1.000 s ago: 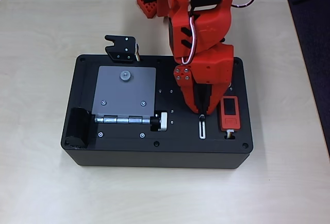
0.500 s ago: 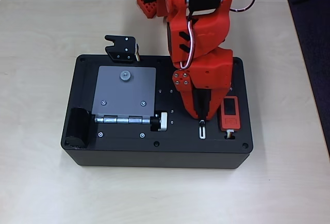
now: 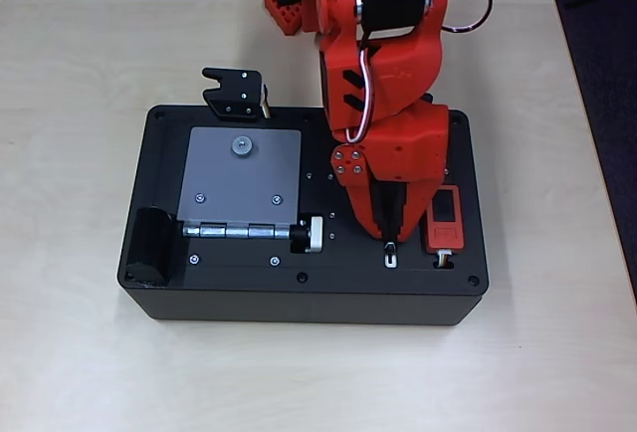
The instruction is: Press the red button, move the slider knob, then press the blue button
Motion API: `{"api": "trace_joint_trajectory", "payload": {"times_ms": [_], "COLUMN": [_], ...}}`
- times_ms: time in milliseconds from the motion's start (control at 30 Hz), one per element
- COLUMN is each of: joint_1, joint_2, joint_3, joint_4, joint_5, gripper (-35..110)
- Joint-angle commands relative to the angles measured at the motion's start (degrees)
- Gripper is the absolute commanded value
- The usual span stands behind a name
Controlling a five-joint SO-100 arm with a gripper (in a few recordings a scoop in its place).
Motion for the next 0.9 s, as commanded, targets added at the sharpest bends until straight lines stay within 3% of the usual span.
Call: {"api": "trace_joint_trajectory", "payload": {"times_ms": [0,867], "joint_1": [1.8,0.8], "joint_2": [-0.3,1.9], "joint_3": [-1.4,-2.9], "joint_4": [0.2,-2.6], "joint_5": [0.0,-3.9], "gripper": [0,0]}}
